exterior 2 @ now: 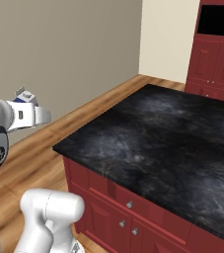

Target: Pick the bottled water, milk, boxed drink from the counter and place them in the open cabinet.

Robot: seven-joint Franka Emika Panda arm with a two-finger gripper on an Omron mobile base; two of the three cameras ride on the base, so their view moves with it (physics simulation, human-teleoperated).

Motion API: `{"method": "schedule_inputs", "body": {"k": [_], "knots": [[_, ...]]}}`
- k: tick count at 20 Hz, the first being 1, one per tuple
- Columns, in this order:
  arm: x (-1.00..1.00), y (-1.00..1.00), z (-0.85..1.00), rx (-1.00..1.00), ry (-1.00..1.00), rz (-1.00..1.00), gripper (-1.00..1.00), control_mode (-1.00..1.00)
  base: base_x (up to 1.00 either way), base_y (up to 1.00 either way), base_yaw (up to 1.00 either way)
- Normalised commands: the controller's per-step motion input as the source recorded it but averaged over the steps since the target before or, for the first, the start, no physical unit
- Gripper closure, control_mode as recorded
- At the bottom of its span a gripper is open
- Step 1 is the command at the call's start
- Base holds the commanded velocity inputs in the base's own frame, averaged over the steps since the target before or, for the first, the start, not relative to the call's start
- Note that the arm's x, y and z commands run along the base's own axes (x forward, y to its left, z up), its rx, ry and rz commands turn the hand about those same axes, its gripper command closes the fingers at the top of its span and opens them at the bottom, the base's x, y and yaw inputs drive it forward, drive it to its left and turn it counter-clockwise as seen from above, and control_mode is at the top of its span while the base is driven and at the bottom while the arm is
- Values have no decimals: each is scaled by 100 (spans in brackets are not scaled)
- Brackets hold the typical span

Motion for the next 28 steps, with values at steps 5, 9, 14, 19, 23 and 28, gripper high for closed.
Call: {"method": "schedule_inputs", "body": {"k": [5,9,14,19,23,28], "knots": [[-28,0,12,0,-4,0,100,-100,0,0,0],[-18,-2,6,0,-2,0,100,-100,0,0,0],[-12,-1,4,0,0,0,100,-100,0,0,0],[-19,0,6,0,-2,0,100,-100,0,0,0],[-20,-1,6,0,-4,0,100,-100,0,0,0],[-5,0,0,0,0,0,100,-100,0,0,0]]}}
